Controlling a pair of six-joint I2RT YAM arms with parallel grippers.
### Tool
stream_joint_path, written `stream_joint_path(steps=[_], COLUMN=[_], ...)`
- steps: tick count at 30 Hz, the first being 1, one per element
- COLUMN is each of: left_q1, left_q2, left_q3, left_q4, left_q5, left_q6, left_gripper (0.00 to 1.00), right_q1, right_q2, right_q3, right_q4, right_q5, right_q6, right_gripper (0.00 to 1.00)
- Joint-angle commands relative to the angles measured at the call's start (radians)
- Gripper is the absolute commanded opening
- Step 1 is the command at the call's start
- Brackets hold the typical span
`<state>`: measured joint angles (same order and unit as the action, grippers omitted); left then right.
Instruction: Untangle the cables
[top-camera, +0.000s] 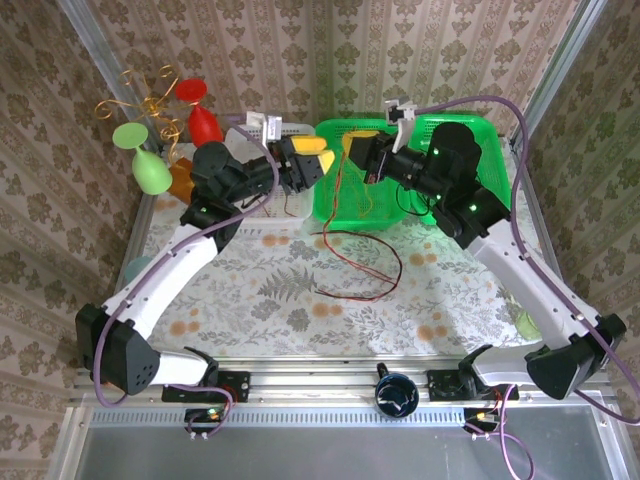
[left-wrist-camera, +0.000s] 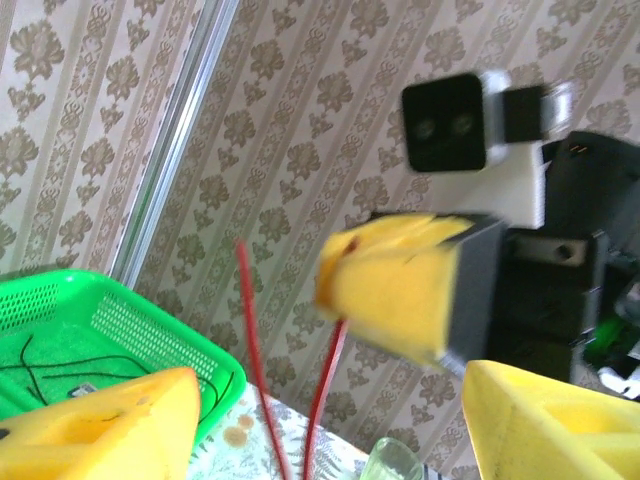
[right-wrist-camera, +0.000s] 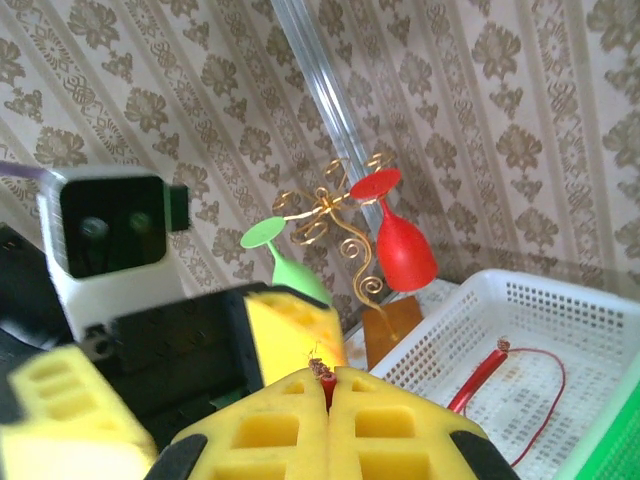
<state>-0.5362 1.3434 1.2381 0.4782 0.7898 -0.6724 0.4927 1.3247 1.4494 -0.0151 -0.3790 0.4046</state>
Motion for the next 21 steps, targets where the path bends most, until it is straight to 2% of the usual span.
stream_joint_path(steps=[1, 5, 11, 21], left_q1=[-0.005, -0.023, -0.053, -0.056], left_q2=[-0.005, -0.033, -0.026, 0.008], left_q3=[0.025, 0.041, 0.11, 0.125], left_q4=[0.011, -0.158, -0.376, -0.335], left_q5=[0.034, -0.013, -0.07, -0.084], left_q6=[0.01, 0.185, 0.357, 0.329], left_gripper=[0.69, 0.64, 0.55, 0.47], right_q1=[-0.011, -0.011, -0.011, -0.001], right_q2=[0.01, 0.025, 0.042, 0.061], right_q3=[0.03, 0.04, 0.064, 0.101], right_q4=[0.057, 0.063, 0.022, -0.037], right_q5=[-0.044, -0.051, -0.051, -0.075], right_q6=[0.046, 0.082, 0.113, 0.146], right_gripper=[0.0, 0.0, 0.0, 0.0])
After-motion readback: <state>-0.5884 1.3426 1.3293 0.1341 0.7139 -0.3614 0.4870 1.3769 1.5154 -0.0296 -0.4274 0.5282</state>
